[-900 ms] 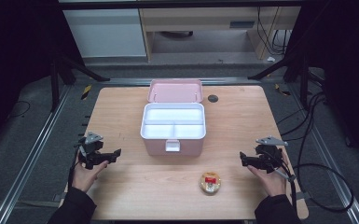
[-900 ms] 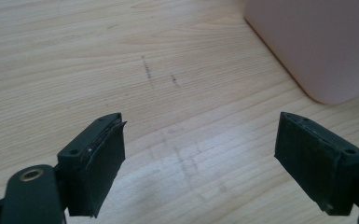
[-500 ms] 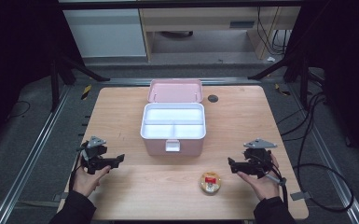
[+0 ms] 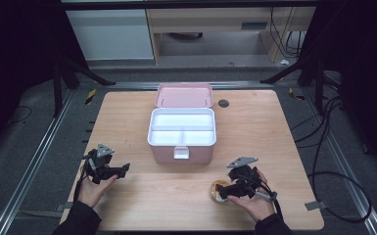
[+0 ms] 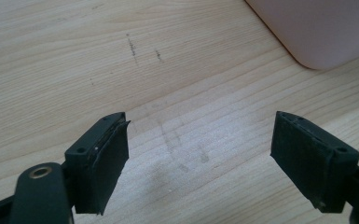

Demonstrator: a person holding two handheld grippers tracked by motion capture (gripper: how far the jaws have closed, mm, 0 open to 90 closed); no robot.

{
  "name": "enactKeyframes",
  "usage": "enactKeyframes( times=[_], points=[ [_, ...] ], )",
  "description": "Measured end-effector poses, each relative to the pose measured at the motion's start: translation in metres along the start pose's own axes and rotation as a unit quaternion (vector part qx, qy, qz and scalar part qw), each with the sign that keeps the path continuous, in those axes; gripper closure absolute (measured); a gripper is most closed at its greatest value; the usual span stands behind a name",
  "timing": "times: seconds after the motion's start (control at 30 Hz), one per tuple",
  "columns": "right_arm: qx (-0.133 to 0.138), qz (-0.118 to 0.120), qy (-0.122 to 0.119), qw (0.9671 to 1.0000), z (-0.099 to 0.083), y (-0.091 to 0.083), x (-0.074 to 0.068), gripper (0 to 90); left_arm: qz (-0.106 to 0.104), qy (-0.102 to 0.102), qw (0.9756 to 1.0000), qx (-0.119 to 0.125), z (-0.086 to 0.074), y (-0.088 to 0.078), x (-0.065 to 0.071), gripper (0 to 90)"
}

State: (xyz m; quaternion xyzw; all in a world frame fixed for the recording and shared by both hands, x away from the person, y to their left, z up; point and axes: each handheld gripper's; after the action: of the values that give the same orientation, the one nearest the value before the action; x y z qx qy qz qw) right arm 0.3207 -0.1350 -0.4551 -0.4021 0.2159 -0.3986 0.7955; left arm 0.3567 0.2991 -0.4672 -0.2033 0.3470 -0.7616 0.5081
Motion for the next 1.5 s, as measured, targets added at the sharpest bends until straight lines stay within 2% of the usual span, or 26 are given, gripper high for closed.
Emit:
enactKeyframes(
  times=[0.07, 0.13, 0.17, 0.23, 0.37, 0.57, 0.7, 0.9, 1.03, 1.1, 1.13, 1.27, 1.4, 1.43, 1.47, 1.5],
  points=[
    [-0.009, 0.003, -0.001, 1.0000, 0.000, 0.002, -0.002, 9.2, 0.000, 0.000, 1.0000, -0.001, 0.000, 0.000, 0.000, 18.5],
    [-0.038, 0.014, -0.008, 0.9992, -0.001, 0.008, -0.010, 9.9, 0.000, 0.002, 1.0000, -0.004, 0.000, 0.001, 0.000, 18.5],
    [-0.038, 0.014, -0.008, 0.9992, -0.001, 0.008, -0.010, 9.9, 0.000, 0.002, 1.0000, -0.005, 0.000, 0.001, 0.001, 18.5],
    [-0.059, 0.011, -0.020, 0.9980, -0.001, 0.014, -0.016, 10.2, 0.000, 0.005, 1.0000, -0.005, 0.000, 0.002, 0.002, 18.5],
    [-0.075, 0.014, -0.024, 0.9968, -0.002, 0.021, -0.018, 10.9, -0.002, 0.011, 0.9999, -0.008, 0.001, 0.003, 0.003, 18.5],
    [-0.087, 0.016, -0.031, 0.9957, -0.002, 0.028, -0.021, 14.4, -0.003, 0.013, 0.9998, -0.011, 0.001, 0.005, 0.004, 18.5],
    [-0.101, 0.015, -0.044, 0.9938, -0.002, 0.035, -0.023, 17.5, -0.004, 0.015, 0.9998, -0.014, 0.001, 0.006, 0.004, 18.5],
    [-0.108, 0.017, -0.037, 0.9934, -0.002, 0.036, -0.022, 20.2, -0.005, 0.016, 0.9997, -0.018, 0.001, 0.007, 0.005, 18.5],
    [-0.112, 0.013, -0.044, 0.9926, -0.002, 0.034, -0.019, 20.5, -0.005, 0.016, 0.9997, -0.017, 0.001, 0.007, 0.004, 18.6],
    [-0.102, 0.008, -0.029, 0.9944, -0.002, 0.026, -0.008, 20.6, -0.005, 0.016, 0.9997, -0.018, 0.001, 0.007, 0.004, 18.6],
    [-0.102, 0.008, -0.029, 0.9944, -0.002, 0.026, -0.008, 20.6, -0.006, 0.015, 0.9997, -0.018, 0.001, 0.007, 0.004, 18.6],
    [-0.089, -0.022, 0.008, 0.9958, -0.007, 0.015, 0.020, 20.5, -0.005, 0.015, 0.9997, -0.019, 0.000, 0.007, 0.004, 18.6],
    [-0.086, -0.058, 0.046, 0.9936, -0.017, 0.009, 0.056, 20.5, -0.006, 0.015, 0.9997, -0.019, 0.001, 0.007, 0.004, 18.6],
    [-0.086, -0.065, 0.055, 0.9926, -0.020, 0.008, 0.064, 20.5, -0.006, 0.014, 0.9997, -0.019, 0.001, 0.007, 0.004, 18.6],
    [-0.084, -0.077, 0.073, 0.9908, -0.026, 0.004, 0.078, 20.6, -0.006, 0.014, 0.9997, -0.019, 0.001, 0.007, 0.004, 18.6],
    [-0.084, -0.077, 0.073, 0.9908, -0.026, 0.004, 0.078, 20.6, -0.006, 0.013, 0.9997, -0.019, 0.001, 0.008, 0.003, 18.6]
  ],
)
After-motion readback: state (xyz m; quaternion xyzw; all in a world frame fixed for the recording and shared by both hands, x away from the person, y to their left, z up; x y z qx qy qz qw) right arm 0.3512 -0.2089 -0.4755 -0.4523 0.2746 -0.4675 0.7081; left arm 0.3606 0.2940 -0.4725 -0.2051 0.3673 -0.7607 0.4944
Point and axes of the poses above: each handheld gripper's, and its own axes: y roughly forward along the jaws, z roughly out of its top, x roughly to its right
